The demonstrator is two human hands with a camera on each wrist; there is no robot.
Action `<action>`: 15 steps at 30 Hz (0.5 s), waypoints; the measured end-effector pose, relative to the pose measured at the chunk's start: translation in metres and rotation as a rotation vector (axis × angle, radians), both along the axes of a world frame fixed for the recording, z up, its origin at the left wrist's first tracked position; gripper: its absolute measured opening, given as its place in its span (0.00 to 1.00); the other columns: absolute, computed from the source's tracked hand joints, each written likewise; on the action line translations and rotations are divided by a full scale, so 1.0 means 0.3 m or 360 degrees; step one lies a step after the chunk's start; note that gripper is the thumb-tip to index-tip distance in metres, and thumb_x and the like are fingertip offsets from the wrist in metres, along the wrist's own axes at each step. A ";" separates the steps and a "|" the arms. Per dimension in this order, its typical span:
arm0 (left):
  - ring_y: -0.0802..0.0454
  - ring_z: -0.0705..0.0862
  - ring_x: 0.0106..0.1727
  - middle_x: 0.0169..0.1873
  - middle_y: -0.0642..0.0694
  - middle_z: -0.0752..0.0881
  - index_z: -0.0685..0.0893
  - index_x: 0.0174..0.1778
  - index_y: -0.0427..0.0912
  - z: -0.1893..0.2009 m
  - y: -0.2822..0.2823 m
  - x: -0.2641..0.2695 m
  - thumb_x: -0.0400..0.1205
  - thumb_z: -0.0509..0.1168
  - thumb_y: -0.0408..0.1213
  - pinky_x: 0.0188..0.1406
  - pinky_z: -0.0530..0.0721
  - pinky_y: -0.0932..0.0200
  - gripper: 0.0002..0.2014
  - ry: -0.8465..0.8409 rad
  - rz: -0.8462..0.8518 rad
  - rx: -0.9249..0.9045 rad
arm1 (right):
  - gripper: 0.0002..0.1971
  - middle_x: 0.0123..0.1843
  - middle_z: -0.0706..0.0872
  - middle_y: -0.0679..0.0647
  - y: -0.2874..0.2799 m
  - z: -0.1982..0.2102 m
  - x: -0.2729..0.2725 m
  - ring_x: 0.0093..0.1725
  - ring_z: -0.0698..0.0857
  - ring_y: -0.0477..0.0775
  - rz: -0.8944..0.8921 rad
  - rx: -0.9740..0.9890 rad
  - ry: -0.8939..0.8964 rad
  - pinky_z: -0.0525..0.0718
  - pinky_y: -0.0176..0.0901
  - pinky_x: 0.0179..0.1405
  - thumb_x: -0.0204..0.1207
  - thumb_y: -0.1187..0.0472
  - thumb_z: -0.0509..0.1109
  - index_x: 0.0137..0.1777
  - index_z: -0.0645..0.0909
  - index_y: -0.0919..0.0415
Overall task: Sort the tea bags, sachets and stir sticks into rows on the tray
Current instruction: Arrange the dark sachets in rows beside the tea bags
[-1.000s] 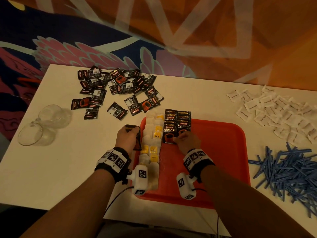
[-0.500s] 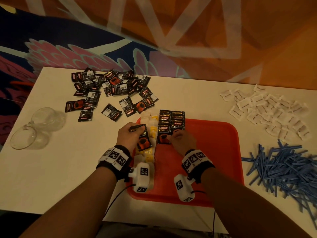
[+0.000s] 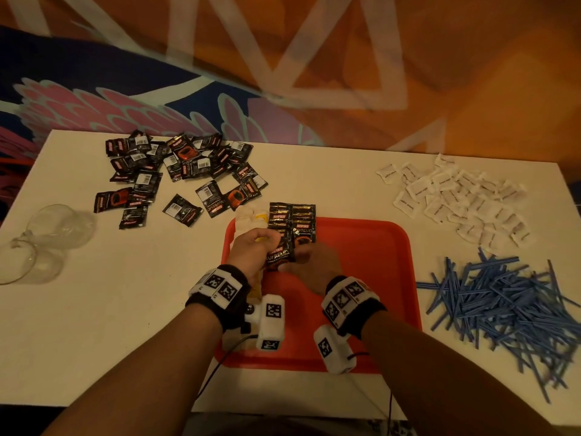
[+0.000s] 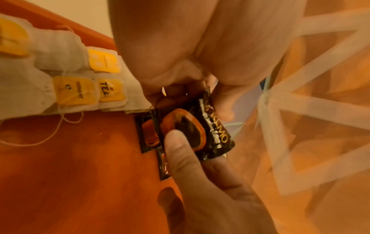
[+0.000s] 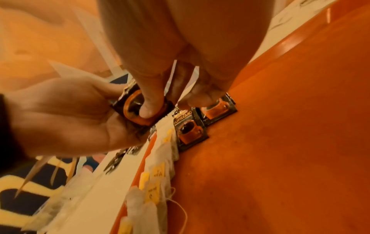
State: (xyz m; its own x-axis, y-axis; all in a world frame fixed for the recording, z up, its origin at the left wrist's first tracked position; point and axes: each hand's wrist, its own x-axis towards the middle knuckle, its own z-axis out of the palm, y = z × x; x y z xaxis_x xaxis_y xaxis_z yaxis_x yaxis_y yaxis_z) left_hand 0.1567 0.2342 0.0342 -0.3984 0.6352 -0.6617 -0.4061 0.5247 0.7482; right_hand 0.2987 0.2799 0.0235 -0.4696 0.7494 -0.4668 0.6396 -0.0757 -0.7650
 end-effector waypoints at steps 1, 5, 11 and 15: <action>0.42 0.88 0.50 0.51 0.37 0.89 0.86 0.44 0.43 0.002 0.004 0.010 0.83 0.70 0.31 0.44 0.86 0.51 0.03 0.0018 -0.0011 -0.0003 | 0.09 0.44 0.89 0.48 -0.003 0.003 0.003 0.43 0.84 0.43 0.0009 0.0016 -0.0021 0.81 0.33 0.41 0.69 0.55 0.81 0.47 0.90 0.56; 0.47 0.90 0.45 0.47 0.42 0.90 0.85 0.47 0.47 0.001 0.018 0.022 0.84 0.69 0.42 0.46 0.88 0.51 0.04 0.0311 -0.0048 -0.0014 | 0.08 0.35 0.84 0.44 0.012 -0.016 0.026 0.35 0.80 0.41 0.0049 0.0042 -0.0136 0.77 0.35 0.36 0.72 0.53 0.79 0.35 0.84 0.52; 0.49 0.83 0.54 0.49 0.49 0.86 0.88 0.50 0.50 -0.039 0.028 -0.034 0.86 0.66 0.38 0.52 0.78 0.60 0.05 0.1343 -0.0773 -0.0014 | 0.10 0.44 0.85 0.42 0.090 -0.102 0.080 0.42 0.83 0.41 -0.0102 -0.0075 -0.0299 0.77 0.30 0.34 0.76 0.54 0.76 0.54 0.82 0.53; 0.43 0.73 0.68 0.64 0.47 0.81 0.86 0.66 0.59 -0.066 0.010 -0.042 0.86 0.63 0.44 0.67 0.70 0.45 0.14 0.1796 -0.1318 -0.0277 | 0.12 0.45 0.84 0.47 0.126 -0.122 0.079 0.40 0.80 0.39 -0.0186 -0.0108 -0.0391 0.73 0.30 0.29 0.74 0.58 0.77 0.53 0.79 0.55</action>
